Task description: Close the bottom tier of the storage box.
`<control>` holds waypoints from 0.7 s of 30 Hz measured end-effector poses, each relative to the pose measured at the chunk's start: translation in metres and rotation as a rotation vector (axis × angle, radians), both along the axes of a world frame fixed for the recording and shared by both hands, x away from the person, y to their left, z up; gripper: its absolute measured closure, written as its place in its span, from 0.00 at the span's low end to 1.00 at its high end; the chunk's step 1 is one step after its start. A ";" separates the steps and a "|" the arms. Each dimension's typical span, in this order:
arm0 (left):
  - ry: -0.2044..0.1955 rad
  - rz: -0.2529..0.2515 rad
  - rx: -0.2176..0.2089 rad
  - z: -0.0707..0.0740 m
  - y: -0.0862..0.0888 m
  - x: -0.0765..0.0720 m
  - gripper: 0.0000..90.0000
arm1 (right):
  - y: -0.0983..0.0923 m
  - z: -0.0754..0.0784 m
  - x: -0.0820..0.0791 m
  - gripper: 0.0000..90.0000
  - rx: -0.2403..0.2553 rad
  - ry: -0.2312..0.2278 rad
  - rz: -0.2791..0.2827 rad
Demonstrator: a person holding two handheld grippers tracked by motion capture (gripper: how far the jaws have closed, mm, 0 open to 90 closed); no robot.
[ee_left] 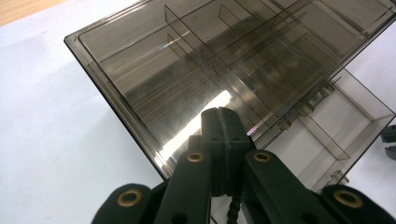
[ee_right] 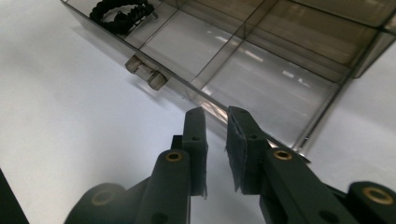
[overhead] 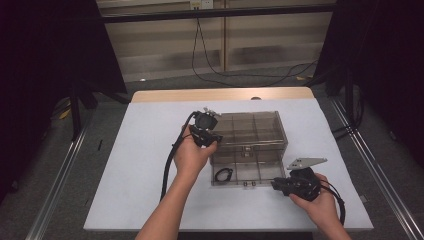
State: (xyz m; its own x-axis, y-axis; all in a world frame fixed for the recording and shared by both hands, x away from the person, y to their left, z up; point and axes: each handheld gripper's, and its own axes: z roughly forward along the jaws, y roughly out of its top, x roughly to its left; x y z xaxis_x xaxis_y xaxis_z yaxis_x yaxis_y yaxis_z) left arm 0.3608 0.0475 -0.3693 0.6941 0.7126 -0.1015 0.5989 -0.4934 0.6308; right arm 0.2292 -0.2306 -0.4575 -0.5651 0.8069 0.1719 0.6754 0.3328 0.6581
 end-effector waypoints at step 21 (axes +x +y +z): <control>-0.002 -0.004 -0.007 -0.001 0.001 0.001 1.00 | 0.015 -0.011 0.006 0.98 -0.021 0.010 0.057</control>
State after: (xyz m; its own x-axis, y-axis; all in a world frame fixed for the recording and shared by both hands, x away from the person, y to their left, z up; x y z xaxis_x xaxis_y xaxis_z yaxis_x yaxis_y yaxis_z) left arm 0.3616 0.0482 -0.3699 0.6976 0.7088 -0.1046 0.5951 -0.4919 0.6355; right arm 0.2349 -0.2152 -0.4683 -0.6083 0.7772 0.1608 0.6614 0.3844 0.6440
